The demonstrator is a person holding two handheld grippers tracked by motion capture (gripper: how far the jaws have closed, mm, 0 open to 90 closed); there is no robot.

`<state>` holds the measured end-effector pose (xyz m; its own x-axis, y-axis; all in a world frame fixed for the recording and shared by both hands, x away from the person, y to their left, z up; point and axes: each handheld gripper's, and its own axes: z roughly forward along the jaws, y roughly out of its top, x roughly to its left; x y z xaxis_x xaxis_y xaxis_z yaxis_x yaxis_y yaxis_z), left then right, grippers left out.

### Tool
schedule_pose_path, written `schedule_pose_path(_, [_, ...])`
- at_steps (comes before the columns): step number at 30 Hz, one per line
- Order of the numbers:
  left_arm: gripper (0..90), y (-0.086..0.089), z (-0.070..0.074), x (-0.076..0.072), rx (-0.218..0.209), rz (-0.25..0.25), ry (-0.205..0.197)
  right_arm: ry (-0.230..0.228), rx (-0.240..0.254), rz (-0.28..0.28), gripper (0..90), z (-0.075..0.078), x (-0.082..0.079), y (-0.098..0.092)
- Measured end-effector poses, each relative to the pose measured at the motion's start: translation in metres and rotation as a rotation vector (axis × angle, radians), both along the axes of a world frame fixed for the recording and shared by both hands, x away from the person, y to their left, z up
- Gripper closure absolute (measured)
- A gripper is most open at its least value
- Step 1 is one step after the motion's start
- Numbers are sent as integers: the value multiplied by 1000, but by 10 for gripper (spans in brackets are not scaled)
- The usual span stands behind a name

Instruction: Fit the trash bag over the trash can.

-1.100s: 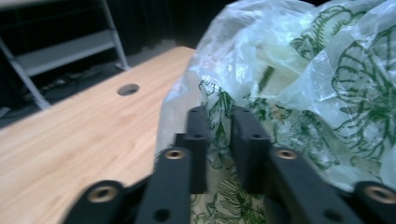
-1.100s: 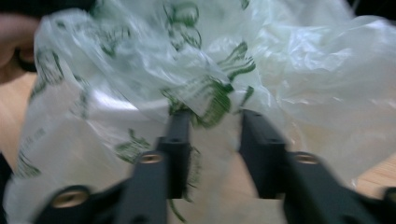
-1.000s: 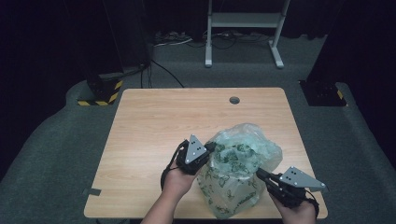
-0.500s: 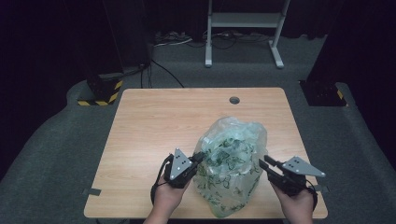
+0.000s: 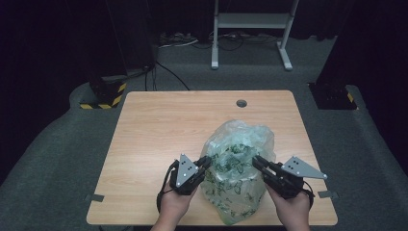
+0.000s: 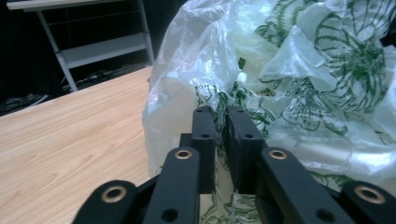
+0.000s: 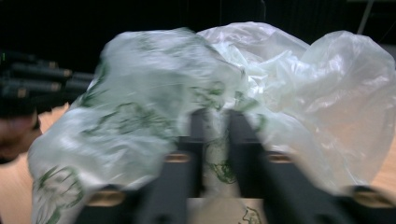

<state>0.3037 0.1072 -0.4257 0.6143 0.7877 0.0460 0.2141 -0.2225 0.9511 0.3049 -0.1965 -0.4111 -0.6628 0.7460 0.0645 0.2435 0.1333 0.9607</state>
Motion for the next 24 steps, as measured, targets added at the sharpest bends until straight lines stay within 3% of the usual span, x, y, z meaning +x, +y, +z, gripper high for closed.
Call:
schedule_pose_path(5, [890, 3, -5, 4, -9, 33, 26, -13, -43, -44, 900, -5, -10, -16])
schedule_pose_path(10, [897, 5, -19, 5, -21, 43, 71, 89, -111, -67, 900, -35, -11, -32])
schedule_pose_path(14, [899, 4, -31, 4, -28, 21, 98, 185, -165, -40, 900, -59, -3, -32])
schedule_pose_path(20, [892, 6, -31, -13, -43, -18, 95, 213, -250, -10, 900, -63, 6, -20])
schedule_pose_path(21, [859, 8, -28, -16, -42, -26, 88, 225, -258, -6, 900, -65, 6, -19])
schedule_pose_path(23, [699, 12, -18, -18, -63, -30, 79, 230, -256, -12, 881, -66, 6, -21])
schedule_pose_path(24, [631, 14, -10, -17, -76, -40, 68, 222, -242, -18, 806, -64, 5, -24])
